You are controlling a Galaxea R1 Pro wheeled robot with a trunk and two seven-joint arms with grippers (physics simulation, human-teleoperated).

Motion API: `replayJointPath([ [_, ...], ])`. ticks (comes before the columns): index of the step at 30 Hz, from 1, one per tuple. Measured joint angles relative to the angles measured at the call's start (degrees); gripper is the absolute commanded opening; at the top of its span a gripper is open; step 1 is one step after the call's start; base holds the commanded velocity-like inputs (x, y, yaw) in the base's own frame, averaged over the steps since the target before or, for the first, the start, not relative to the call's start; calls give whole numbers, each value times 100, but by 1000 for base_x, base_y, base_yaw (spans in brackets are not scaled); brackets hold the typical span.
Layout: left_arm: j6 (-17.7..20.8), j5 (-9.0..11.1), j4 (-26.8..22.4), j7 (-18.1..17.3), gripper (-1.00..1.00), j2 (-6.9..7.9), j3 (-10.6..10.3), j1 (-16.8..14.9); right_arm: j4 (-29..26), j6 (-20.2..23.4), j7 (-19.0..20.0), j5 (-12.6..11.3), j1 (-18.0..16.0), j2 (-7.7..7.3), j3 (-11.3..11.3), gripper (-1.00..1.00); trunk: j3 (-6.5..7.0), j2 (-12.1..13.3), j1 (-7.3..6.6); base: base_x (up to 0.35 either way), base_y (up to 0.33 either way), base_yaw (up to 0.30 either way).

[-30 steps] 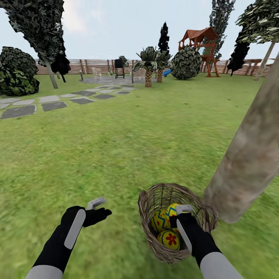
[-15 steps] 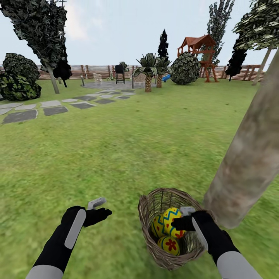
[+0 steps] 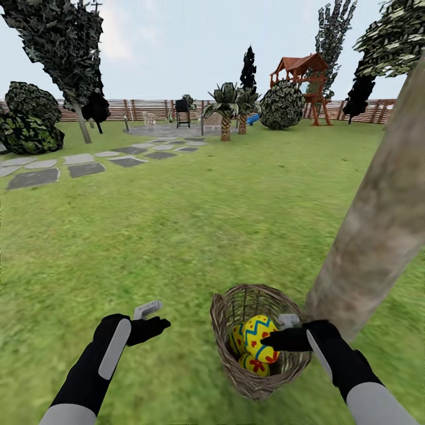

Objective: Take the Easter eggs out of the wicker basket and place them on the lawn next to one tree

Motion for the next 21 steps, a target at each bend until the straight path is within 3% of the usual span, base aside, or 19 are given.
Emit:
replayJointPath([
  [5,0,0,-1,0,100,0,1,-1,0,-8,517,2,0,-147,-6,-100,90,200,-111,-10,0,0],
  [7,0,0,-2,0,100,0,0,2,0,-14,864,-4,0,-274,-10,-100,126,281,-155,-76,0,0],
  [10,0,1,0,0,100,-5,0,1,-1,-33,1245,2,0,-347,-299,-100,179,401,-218,-281,0,0],
  [16,0,0,0,0,100,0,0,0,-2,-40,1294,10,0,-370,-447,-100,287,642,-349,-320,0,0],
  [21,0,5,-13,0,100,10,-2,-3,-3,-46,1294,13,0,-399,-448,-100,342,763,-419,-57,0,0],
])
